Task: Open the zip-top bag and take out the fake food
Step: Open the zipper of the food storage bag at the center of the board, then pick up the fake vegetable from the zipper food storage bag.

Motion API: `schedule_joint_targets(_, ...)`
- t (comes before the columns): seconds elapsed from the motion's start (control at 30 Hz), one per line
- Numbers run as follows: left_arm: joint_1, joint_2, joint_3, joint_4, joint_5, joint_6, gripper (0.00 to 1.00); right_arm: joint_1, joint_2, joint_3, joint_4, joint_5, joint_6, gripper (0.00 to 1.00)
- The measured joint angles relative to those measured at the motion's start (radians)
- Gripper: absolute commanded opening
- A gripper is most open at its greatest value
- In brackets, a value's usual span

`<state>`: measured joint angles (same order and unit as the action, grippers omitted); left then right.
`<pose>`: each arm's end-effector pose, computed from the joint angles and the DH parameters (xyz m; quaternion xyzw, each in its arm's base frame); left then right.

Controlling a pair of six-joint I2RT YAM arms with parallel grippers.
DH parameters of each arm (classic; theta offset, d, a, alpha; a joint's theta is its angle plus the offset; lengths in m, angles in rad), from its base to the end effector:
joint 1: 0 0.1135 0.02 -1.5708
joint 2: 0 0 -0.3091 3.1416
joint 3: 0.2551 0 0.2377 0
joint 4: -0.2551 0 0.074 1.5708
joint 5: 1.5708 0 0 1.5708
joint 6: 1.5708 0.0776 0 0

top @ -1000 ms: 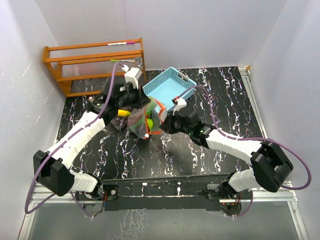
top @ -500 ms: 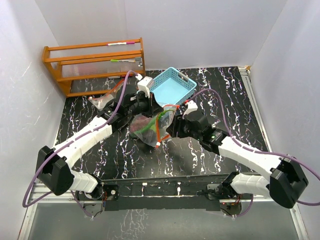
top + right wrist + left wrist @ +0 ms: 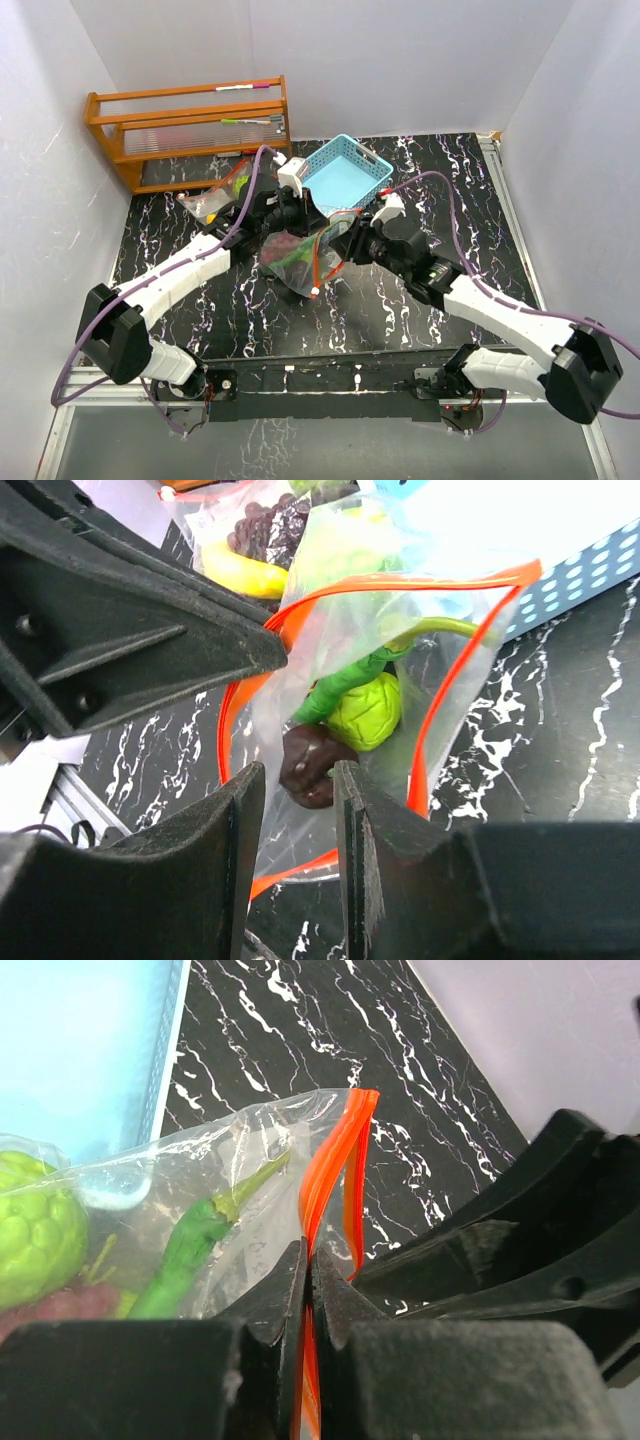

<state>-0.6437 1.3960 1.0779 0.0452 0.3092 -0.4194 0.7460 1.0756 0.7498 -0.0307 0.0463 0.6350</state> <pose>0.2625 -0.2265 0.3631 0.1806 0.7719 -0.4084 0.4526 0.1877 0.1685 0.3158 -0.0324 0.8205 0.3486 0.4518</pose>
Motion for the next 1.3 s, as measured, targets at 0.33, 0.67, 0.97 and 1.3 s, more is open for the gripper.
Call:
schedule_joint_targets(0.33,0.000,0.007,-0.001,0.006,-0.031,-0.014,0.00,0.000,0.176,-0.002,0.146,0.014,0.060,0.32)
schedule_joint_targets(0.67,0.000,-0.010,-0.016,0.068,-0.056,-0.066,0.00,0.000,0.321,0.016,0.235,0.084,0.059,0.48)
schedule_joint_targets(0.97,0.000,-0.013,-0.016,0.087,-0.059,-0.083,0.00,0.000,0.386,0.047,0.305,0.090,0.035,0.58)
schedule_joint_targets(1.3,0.020,-0.016,-0.016,0.098,-0.126,-0.083,0.00,-0.020,0.500,0.113,0.347,0.090,0.006,0.58)
